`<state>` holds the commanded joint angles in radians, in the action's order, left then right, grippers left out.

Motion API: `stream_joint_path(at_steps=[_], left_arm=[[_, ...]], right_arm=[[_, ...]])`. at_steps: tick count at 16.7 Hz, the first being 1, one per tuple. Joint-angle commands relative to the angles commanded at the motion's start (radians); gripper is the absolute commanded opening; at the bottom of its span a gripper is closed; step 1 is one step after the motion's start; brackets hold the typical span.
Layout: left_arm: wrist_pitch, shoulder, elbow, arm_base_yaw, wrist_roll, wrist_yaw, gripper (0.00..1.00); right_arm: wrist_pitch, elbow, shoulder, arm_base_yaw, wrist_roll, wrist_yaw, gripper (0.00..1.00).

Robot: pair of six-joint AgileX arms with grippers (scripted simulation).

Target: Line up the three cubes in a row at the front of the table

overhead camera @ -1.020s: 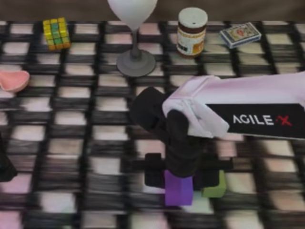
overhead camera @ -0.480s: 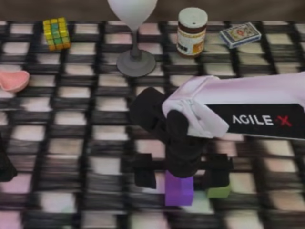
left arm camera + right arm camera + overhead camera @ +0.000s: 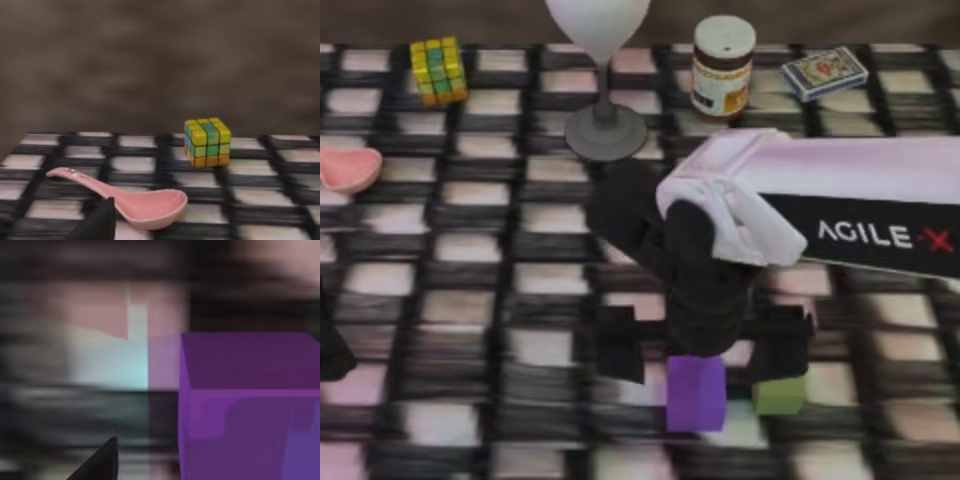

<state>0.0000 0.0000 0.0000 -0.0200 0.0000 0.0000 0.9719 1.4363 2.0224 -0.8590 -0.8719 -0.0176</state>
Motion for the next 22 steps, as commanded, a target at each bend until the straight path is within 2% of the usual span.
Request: stream_joint_path(at_steps=[4, 9, 12, 16, 22], left_arm=[[0.000, 0.000, 0.000, 0.000, 0.000, 0.000, 1.00], [0.000, 0.000, 0.000, 0.000, 0.000, 0.000, 1.00], [0.000, 0.000, 0.000, 0.000, 0.000, 0.000, 1.00], [0.000, 0.000, 0.000, 0.000, 0.000, 0.000, 1.00], [0.000, 0.000, 0.000, 0.000, 0.000, 0.000, 1.00]], right_arm=[[0.128, 0.079, -0.049, -0.004, 0.001, 0.000, 1.00], [0.137, 0.086, -0.051, 0.002, 0.003, 0.000, 1.00], [0.153, 0.128, -0.023, 0.040, 0.067, 0.000, 1.00], [0.200, 0.243, 0.058, 0.170, 0.286, 0.003, 1.00], [0.293, 0.450, 0.209, 0.449, 0.801, 0.008, 1.00]])
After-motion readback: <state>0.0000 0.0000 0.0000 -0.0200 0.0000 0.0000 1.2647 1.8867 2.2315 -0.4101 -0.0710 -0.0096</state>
